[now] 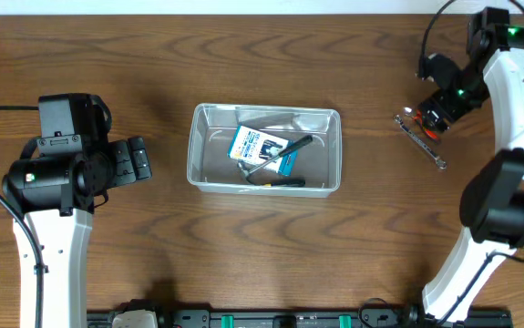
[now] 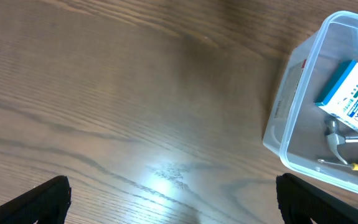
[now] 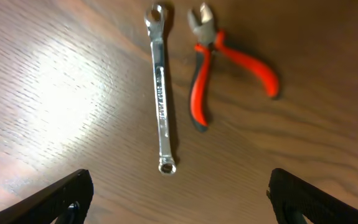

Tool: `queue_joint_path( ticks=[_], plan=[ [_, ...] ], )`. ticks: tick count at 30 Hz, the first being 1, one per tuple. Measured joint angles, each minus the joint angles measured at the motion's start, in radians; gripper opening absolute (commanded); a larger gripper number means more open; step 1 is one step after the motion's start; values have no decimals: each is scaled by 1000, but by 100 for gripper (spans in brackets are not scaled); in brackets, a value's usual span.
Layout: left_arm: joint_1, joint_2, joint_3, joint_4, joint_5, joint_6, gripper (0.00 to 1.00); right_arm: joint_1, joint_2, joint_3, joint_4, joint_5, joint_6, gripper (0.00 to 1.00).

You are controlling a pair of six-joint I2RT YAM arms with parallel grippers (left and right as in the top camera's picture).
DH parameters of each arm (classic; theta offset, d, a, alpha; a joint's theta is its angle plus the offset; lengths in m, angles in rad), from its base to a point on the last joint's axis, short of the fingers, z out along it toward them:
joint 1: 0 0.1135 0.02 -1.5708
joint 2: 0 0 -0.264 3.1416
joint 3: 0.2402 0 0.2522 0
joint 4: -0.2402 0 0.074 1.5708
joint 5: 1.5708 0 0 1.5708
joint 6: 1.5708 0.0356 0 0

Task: Pack container
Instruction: 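Move the right gripper back over the chrome wrench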

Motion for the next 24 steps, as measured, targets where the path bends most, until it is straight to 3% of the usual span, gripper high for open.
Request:
queue_joint_path(
  ticks=[9,24],
  plan=[
    [0,0,0,0,0,0,98,11,126,-7,-10,-14,-8,93],
    [0,0,0,0,0,0,98,15,151,-93,-12,-64,-11,92]
  ],
)
